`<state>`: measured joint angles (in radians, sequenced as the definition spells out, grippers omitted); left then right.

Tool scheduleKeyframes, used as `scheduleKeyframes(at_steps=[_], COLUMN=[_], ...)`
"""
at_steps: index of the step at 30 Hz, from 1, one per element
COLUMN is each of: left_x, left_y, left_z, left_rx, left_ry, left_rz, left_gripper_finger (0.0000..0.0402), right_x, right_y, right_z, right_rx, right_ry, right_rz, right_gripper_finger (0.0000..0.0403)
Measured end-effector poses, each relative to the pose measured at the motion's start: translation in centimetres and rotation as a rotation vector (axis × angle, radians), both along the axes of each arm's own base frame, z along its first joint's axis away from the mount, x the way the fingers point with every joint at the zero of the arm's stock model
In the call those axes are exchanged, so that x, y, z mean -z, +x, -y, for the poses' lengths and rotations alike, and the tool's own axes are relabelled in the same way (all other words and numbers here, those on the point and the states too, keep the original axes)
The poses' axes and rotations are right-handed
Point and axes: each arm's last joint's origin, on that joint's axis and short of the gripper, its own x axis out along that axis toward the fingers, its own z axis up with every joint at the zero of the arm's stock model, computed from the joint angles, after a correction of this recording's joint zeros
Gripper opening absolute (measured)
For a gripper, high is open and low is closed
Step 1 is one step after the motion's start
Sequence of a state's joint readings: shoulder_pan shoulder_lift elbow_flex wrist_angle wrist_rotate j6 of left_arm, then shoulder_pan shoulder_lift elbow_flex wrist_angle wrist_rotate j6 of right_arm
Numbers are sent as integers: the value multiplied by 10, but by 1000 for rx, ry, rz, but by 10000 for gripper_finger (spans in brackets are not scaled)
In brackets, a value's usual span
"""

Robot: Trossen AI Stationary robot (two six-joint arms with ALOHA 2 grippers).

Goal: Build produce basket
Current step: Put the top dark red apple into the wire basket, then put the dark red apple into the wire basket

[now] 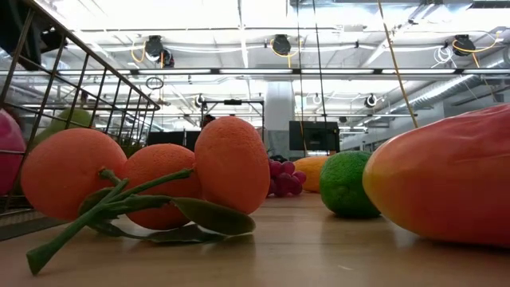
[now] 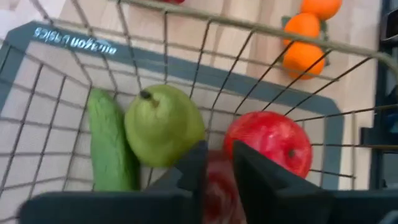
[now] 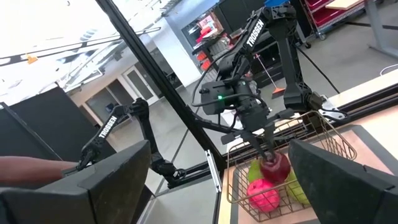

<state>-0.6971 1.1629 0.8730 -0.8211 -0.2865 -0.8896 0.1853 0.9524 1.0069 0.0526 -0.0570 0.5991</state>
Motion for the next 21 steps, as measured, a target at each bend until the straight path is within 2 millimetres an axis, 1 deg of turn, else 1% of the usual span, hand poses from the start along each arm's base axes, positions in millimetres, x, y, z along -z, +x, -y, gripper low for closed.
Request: scheduleKeyframes(at_steps=[4,6,8,10,12,15,21], left_x=[1,1,-2,-7,-14,-30,-69], left_y=[-1,-2,-1,1,2,5,11], left_z=[-1,-1,0,1,1,2,-5], left_rx=[-51,-75,-98,-122,-147,-183,-262], left_ry=[-19,-53,-99,-146,-185,-226,-273], left_rz=[-19,-35,-54,-60,-60,-42,34], left_gripper_finger=[138,162,180,192,196,192,158], right_x=[1,4,8,13,19,28,45], right_y=[0,0,-1,-1,0,2,7], right_z=[-1,-1,-4,-7,-10,-15,-27], right_rx=[-26,-31,-43,-58,-88,-131,-128], right_ry=[5,37,93,110,124,176,305], right_rz=[-16,-56,-114,-170,-227,-324,-513], right_gripper_finger=[375,375,375,375,375,375,375])
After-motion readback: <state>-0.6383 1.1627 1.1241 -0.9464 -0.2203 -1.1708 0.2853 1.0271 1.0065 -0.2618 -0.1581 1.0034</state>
